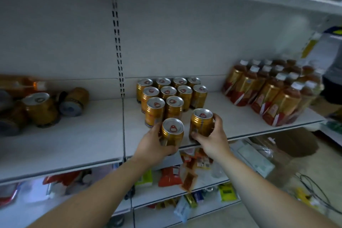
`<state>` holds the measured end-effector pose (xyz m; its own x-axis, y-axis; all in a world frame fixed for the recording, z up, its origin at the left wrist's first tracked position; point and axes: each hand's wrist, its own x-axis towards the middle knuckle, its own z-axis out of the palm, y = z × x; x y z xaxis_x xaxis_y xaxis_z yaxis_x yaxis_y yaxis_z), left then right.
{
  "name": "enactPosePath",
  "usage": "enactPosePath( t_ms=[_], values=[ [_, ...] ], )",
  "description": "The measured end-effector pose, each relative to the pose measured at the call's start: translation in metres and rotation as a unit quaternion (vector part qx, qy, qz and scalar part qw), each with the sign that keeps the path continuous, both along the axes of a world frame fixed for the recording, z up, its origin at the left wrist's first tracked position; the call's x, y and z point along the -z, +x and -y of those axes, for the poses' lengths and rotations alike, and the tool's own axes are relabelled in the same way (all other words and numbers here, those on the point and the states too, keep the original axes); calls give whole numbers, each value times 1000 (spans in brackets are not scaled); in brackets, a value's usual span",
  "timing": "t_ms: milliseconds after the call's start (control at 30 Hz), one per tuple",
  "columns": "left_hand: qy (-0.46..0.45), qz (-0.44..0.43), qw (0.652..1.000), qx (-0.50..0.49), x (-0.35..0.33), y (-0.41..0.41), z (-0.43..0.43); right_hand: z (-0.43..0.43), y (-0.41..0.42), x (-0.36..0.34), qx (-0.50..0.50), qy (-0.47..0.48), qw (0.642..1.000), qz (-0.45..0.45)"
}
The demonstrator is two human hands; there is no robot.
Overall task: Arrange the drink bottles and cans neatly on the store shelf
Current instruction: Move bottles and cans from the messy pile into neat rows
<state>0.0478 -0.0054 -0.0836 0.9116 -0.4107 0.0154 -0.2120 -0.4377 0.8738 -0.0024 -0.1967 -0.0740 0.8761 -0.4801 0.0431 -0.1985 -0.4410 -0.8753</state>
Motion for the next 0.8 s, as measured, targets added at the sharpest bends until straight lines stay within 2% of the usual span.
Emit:
enactPosePath(
  t_ms=[100, 200, 267, 333, 400, 533, 667, 800],
  values=[
    [21, 19, 998, -64, 8, -5, 52, 48, 9, 4, -37, 9, 999, 4],
    [14, 36, 996, -74, 7, -10, 95, 86, 17, 10, -64, 21, 998, -11],
    [138, 100, 982, -79, 2, -9, 115, 104, 23, 16, -79, 31, 996, -8],
    [285, 208, 929, -115, -5, -3, 124, 116, 31, 19, -104, 33, 994, -8],
    [364, 270, 882, -128, -9, 9, 129, 123, 42, 21, -137, 32, 990, -16],
    [446, 252, 846, -147, -14, 35, 130, 129, 68, 21, -164, 25, 986, -23],
    [455, 201, 852, -165, -13, 51, 133, 128, 86, 21, -191, -8, 981, -15],
    [461, 197, 845, -186, -11, 54, 138, 125, 92, 26, -192, -39, 981, 0]
  ],
)
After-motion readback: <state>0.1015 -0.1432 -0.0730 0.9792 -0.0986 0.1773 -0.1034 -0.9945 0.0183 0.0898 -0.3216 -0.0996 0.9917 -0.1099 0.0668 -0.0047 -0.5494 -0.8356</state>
